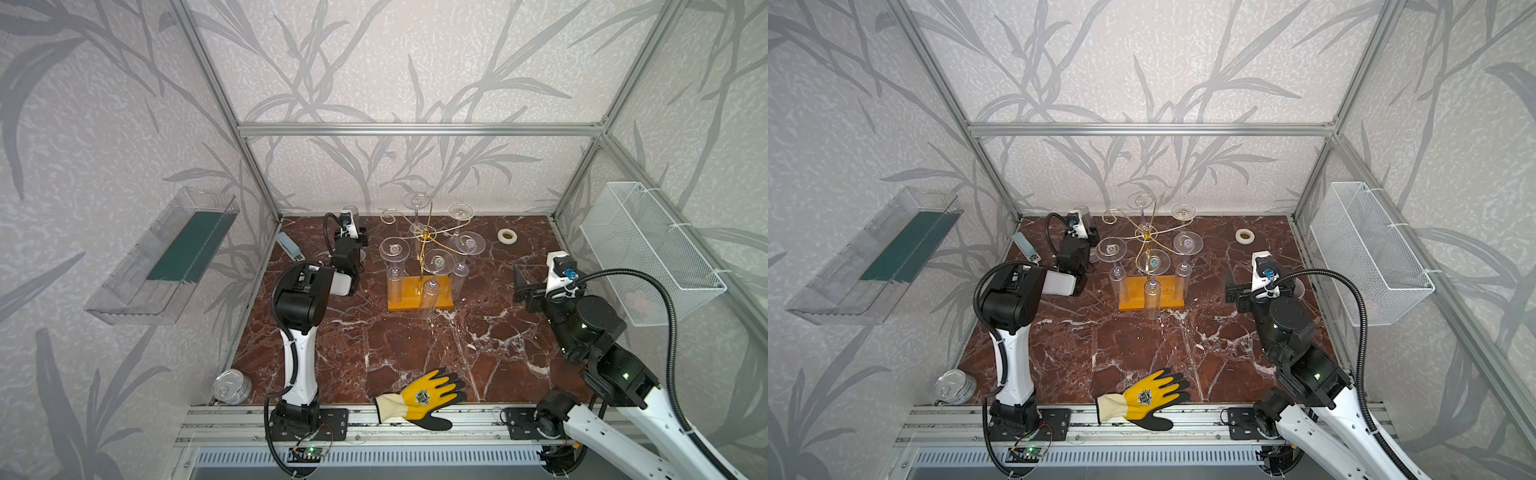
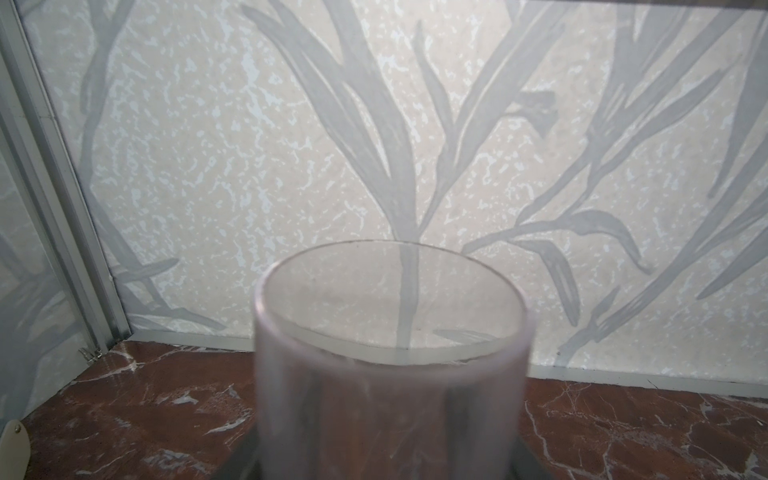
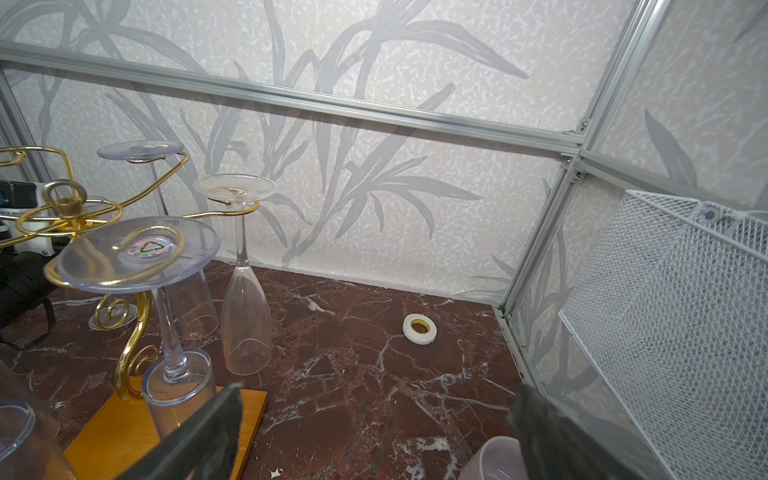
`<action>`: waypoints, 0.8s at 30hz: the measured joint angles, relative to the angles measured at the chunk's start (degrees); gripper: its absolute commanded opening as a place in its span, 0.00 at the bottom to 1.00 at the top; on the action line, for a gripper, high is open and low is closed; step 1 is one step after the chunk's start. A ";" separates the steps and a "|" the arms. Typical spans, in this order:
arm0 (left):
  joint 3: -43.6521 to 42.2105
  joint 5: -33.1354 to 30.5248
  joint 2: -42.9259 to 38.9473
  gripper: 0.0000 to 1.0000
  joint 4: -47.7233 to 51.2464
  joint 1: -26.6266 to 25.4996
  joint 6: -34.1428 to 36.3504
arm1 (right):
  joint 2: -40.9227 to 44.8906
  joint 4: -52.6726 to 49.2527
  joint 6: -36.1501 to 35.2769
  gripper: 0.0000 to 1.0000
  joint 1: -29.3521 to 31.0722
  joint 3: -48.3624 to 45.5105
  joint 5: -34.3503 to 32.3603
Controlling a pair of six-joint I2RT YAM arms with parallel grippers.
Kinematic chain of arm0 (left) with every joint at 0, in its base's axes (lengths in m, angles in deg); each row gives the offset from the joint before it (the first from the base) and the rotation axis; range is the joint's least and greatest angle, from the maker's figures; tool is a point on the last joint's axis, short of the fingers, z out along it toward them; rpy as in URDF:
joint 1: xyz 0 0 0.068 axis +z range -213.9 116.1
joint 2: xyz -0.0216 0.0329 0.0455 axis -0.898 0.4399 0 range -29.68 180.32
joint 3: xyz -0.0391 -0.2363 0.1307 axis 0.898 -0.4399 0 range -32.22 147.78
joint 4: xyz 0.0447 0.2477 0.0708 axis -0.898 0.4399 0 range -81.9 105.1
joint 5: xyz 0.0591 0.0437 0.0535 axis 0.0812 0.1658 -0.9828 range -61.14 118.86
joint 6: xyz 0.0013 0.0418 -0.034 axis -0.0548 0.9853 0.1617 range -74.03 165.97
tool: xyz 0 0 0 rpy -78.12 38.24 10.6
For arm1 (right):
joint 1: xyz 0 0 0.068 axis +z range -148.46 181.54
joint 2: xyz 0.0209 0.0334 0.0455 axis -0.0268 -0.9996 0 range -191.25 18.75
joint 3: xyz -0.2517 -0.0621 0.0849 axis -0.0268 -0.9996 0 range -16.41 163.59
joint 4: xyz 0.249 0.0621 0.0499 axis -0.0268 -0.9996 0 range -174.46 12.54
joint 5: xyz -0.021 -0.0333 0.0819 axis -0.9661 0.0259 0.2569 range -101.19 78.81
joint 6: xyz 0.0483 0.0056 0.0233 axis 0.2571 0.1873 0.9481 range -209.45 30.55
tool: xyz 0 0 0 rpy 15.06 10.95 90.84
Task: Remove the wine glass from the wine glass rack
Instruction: 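Carry the clear flute with the left gripper to the far corner and lower it upright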
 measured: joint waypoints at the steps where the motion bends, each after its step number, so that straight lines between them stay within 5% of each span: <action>1: 0.00 -0.09 0.17 0.40 -0.15 0.02 0.00 | 0.00 -0.02 0.07 0.99 -0.04 0.00 0.00; 9: 0.00 -0.68 1.22 0.41 -1.20 0.07 -0.02 | 0.00 -0.04 0.59 0.99 -0.20 0.00 0.00; 22: -1.38 -1.68 1.22 0.81 -2.47 0.04 -0.48 | -0.04 -0.04 1.84 0.99 -0.50 0.00 0.22; 24: -2.27 -2.05 1.20 0.94 -2.51 0.04 -0.37 | 0.00 -0.04 1.99 0.99 -0.50 -0.02 0.28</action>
